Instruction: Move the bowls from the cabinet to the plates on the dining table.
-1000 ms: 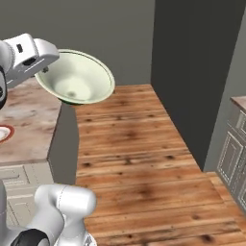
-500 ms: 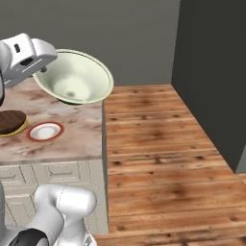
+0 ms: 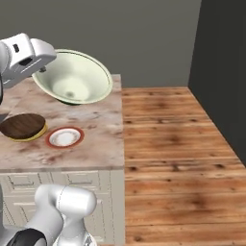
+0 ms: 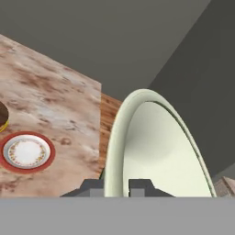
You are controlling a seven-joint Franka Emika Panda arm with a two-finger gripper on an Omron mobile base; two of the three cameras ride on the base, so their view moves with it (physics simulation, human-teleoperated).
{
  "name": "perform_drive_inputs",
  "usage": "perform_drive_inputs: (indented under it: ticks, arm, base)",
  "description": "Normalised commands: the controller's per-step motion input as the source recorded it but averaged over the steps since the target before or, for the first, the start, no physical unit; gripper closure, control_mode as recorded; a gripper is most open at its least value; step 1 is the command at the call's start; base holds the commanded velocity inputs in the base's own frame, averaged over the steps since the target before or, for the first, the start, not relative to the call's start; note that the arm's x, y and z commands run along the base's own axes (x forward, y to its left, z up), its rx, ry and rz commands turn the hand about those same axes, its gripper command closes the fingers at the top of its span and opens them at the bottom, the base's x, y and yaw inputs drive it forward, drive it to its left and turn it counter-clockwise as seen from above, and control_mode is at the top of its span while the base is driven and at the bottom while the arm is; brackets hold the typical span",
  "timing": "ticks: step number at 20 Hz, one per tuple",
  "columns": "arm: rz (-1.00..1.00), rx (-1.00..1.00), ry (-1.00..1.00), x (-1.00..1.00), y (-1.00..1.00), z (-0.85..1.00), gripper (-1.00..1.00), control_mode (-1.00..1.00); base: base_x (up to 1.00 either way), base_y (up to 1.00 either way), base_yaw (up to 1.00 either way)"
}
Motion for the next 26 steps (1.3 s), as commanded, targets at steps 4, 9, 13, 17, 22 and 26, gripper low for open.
perform_drive_inputs:
  ticks: [4,9,13,17,22,26]
  arm:
    - [0.0,0.0,0.0,0.0,0.0,0.0,1.0,1.0]
    - [0.0,0.0,0.0,0.0,0.0,0.0,1.0,1.0]
    - [0.0,0.0,0.0,0.0,0.0,0.0,1.0,1.0]
    - [0.0,0.0,0.0,0.0,0.0,0.0,1.0,1.0]
    - [0.0,0.0,0.0,0.0,0.0,0.0,1.0,1.0]
    - [0.0,0.0,0.0,0.0,0.0,0.0,1.0,1.0]
  base:
    - [0.33,0.41,0.14]
    - [0.19,0.51,0.12]
    - [0.18,0.5,0.09]
    - [0.15,0.24,0.04]
    - [0.03,0.0,0.0]
    - [0.13,-0.16,0.0]
